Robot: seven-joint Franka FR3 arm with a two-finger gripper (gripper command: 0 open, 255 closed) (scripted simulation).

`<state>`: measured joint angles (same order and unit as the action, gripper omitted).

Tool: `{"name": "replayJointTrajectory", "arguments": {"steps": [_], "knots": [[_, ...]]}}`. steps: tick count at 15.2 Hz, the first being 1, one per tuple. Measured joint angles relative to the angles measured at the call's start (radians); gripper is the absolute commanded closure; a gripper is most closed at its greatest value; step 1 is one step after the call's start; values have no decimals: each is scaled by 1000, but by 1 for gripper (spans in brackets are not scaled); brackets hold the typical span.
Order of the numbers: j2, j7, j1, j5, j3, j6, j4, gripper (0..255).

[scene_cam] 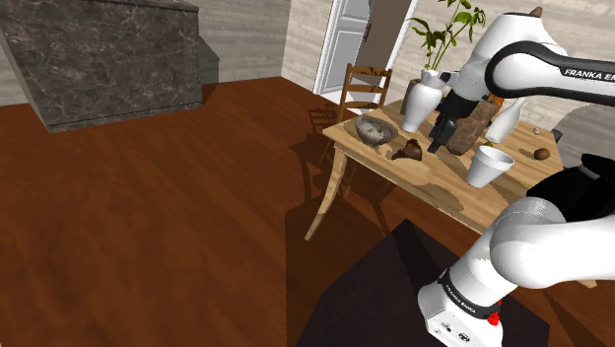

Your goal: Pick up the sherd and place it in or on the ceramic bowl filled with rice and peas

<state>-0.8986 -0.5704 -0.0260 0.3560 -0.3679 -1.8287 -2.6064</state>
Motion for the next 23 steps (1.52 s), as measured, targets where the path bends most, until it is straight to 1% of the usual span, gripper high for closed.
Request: {"name": "replayJointTrajectory", "arguments": {"steps": [4, 7, 9, 11, 12, 15, 16, 18, 23], "knots": [[67, -208, -21, 93, -142, -91, 21, 0], [132, -355, -58, 136, -239, -151, 63, 0], [185, -455, -91, 161, -316, -207, 87, 0], [254, -564, -139, 172, -405, -264, 133, 0], [274, -615, -160, 173, -437, -279, 152, 0], [366, -757, -254, 152, -551, -340, 224, 0], [387, -781, -271, 148, -579, -361, 230, 0], [412, -798, -291, 145, -609, -395, 226, 0], [462, -815, -324, 136, -669, -475, 200, 0]]}}
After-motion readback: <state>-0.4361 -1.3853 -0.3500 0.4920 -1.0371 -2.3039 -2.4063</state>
